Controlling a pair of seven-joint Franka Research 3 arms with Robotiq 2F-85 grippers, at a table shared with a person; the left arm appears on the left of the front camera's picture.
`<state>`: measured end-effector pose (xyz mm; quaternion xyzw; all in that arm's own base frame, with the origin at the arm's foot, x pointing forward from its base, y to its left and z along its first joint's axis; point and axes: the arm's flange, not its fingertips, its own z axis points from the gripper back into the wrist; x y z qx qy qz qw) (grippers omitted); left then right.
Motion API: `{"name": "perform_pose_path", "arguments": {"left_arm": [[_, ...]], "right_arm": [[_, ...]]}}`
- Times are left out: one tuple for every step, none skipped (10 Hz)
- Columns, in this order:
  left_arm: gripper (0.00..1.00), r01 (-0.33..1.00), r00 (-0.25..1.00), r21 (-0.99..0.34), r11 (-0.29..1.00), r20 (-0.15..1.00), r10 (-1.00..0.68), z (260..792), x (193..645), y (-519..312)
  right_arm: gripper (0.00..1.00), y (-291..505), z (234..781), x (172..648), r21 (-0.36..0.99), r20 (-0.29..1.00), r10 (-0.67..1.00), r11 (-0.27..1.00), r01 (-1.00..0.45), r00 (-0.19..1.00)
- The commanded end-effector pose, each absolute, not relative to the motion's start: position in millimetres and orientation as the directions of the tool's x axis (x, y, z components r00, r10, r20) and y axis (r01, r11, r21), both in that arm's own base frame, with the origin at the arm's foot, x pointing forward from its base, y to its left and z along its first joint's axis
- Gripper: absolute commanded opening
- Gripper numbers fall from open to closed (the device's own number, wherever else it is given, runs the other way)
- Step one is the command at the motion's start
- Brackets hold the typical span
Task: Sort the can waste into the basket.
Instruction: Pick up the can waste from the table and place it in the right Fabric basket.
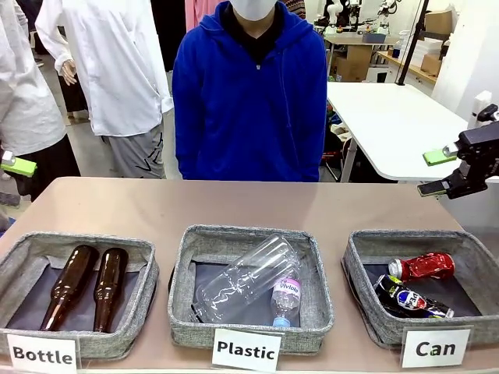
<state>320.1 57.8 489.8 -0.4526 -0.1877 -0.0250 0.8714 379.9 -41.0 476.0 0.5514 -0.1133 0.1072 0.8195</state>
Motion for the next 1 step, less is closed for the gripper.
{"name": "perform_pose_path", "arguments": {"left_arm": [[1.00,0.210,0.932,-0.781,0.588,0.341,0.120,491.9,319.0,59.7]], "right_arm": [[1.00,-44.8,478.1,381.5,0.875,0.321,0.067,0.360,-0.323,0.945]]}}
